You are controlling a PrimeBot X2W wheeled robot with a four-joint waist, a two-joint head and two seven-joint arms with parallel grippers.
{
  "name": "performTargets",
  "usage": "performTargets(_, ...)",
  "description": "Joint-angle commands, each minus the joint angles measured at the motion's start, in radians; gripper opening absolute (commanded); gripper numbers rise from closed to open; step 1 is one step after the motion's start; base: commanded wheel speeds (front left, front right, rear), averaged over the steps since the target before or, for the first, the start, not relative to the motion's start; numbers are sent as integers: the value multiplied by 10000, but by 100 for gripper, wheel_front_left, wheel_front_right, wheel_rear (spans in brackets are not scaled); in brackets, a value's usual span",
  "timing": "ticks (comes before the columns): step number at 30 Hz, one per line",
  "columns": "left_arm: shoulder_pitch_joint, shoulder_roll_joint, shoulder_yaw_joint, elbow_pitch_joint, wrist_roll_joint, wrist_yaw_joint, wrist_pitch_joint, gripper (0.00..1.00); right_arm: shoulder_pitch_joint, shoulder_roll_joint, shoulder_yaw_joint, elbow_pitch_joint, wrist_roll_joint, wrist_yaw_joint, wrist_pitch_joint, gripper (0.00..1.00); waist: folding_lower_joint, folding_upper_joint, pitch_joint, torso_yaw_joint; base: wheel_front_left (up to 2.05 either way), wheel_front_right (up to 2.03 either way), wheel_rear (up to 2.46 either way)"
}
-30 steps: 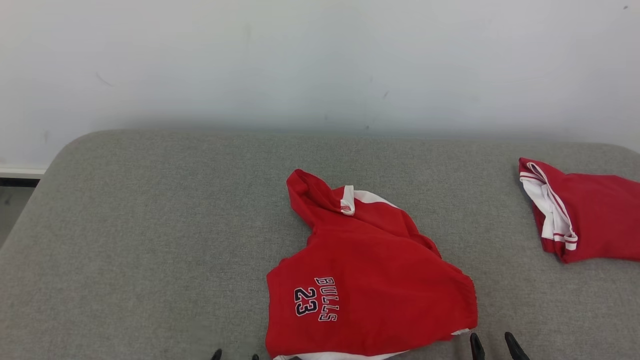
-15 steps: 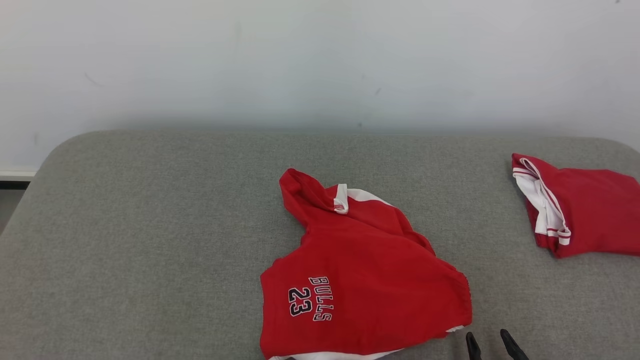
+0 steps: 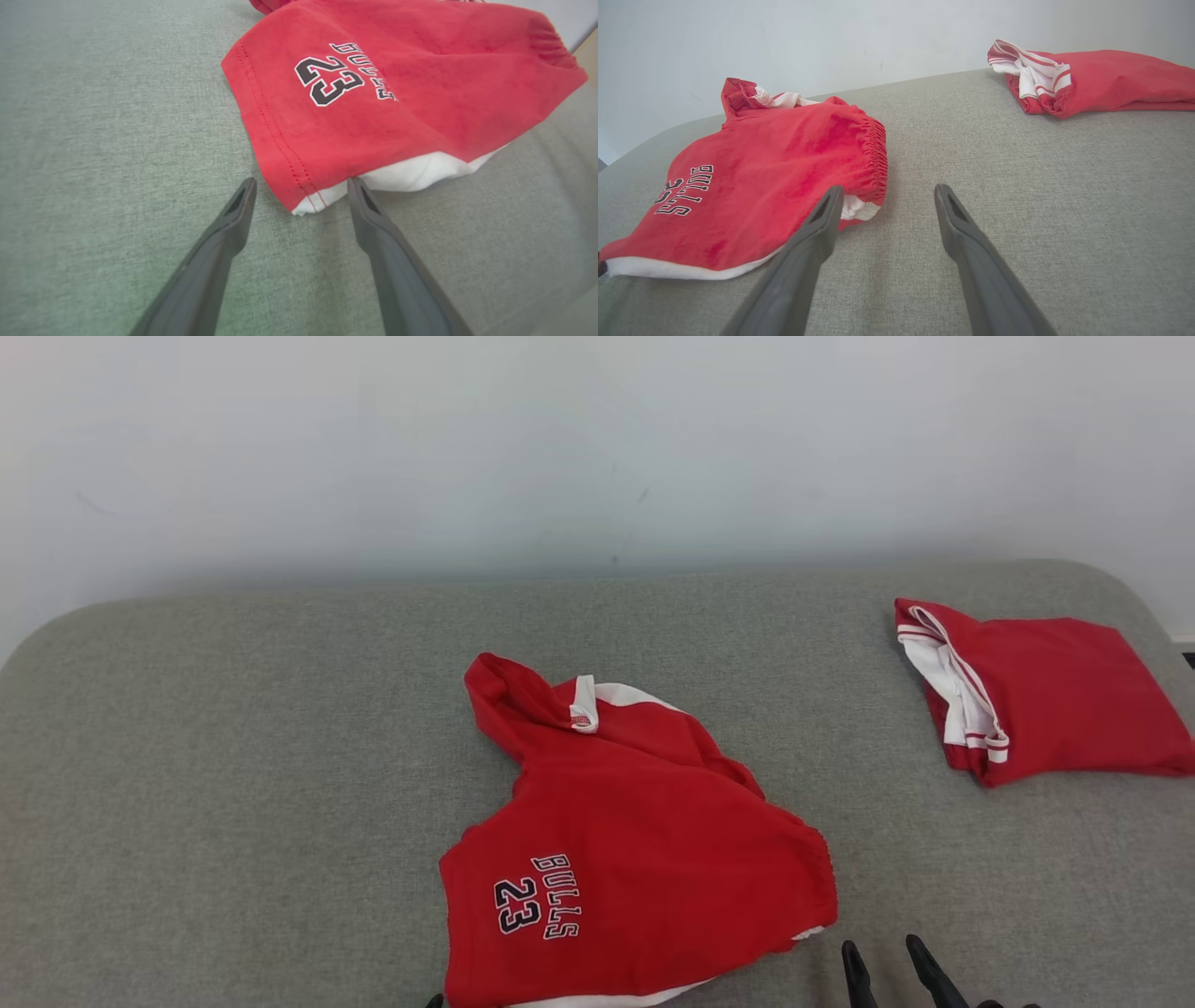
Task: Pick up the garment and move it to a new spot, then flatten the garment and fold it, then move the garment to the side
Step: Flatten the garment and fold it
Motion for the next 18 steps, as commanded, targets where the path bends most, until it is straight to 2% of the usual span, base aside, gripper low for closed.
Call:
performTargets(1,-194,14,-52,157,-102,13,-30,100,-8,45,43,-12,-46,-29,-8,100,0,0,67,-170,0,0,0)
performTargets(6,-556,-14,-171,731,-549,13,-30,100,-161,119,44,5,-25,-29,-8,100,0,0,156,-388,0,0,0)
performTargets(7,-635,13,-205,771,-624,13,-30,76,-159,126,21,-9,-32,-29,-8,100,0,0,168,-393,0,0,0)
performTargets(8,-733,63,-229,756,-673,13,-30,0,-147,135,-13,-25,-42,-31,-8,100,0,0,182,-381,0,0,0)
performTargets(14,-691,470,-682,242,-846,13,-30,0,99,197,-159,-19,-49,-29,-8,100,0,0,110,9,0,0,0)
performTargets(18,-368,1144,-947,-563,-920,13,-28,0,123,231,-157,9,-16,-29,-8,100,0,0,54,308,0,0,0)
